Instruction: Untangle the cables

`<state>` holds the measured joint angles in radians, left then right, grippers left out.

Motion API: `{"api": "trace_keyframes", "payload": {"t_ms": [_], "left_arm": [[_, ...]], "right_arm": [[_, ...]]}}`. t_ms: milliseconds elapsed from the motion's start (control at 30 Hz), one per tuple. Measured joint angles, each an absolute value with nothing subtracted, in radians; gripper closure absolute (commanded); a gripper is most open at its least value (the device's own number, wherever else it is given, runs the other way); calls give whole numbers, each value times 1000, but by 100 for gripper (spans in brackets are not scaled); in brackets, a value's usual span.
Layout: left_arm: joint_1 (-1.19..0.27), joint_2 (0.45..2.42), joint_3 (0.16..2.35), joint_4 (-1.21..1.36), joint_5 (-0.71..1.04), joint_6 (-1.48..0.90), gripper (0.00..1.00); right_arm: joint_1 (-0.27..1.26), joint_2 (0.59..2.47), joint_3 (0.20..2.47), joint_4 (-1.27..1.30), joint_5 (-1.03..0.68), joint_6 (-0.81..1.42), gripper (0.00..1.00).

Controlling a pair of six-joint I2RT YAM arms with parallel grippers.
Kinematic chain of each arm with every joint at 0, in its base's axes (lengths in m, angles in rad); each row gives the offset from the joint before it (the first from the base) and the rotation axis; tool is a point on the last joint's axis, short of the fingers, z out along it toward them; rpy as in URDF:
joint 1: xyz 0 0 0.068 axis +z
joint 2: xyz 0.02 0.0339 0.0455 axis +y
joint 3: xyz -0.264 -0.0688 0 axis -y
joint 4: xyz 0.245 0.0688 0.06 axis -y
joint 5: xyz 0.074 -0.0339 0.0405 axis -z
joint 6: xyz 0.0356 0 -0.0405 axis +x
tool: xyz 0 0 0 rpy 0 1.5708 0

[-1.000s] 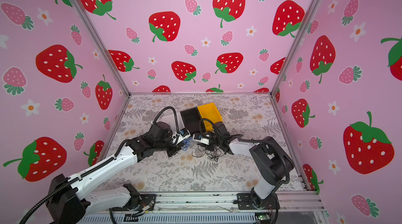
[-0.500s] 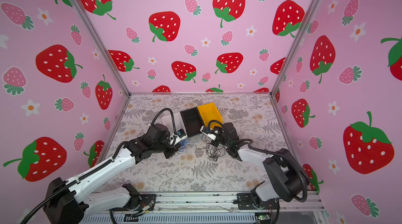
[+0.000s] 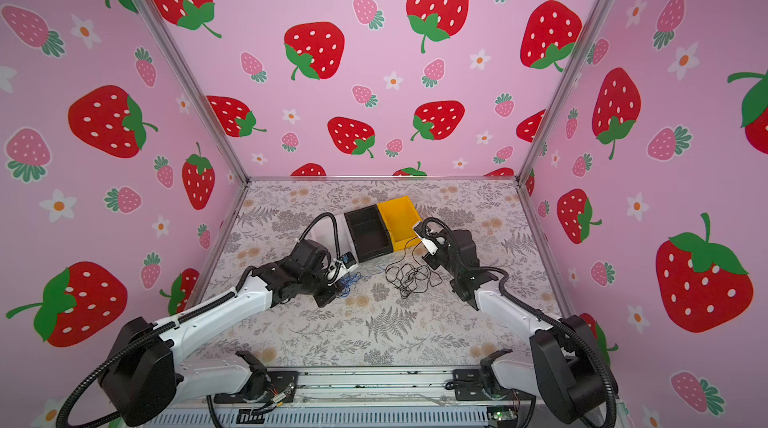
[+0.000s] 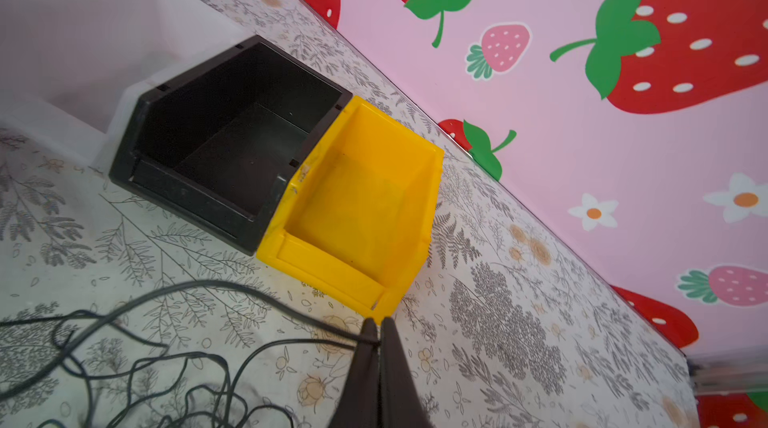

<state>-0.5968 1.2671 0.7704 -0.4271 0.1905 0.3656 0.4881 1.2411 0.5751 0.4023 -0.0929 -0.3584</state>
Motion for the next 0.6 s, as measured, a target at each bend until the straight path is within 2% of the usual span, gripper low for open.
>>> {"api": "trace_keyframes", "payload": {"t_ms": [600], "left_arm": [[-583, 1384, 760, -458, 92, 361, 100]], "right_arm": [[396, 1161, 649, 270, -22, -239, 100]]}}
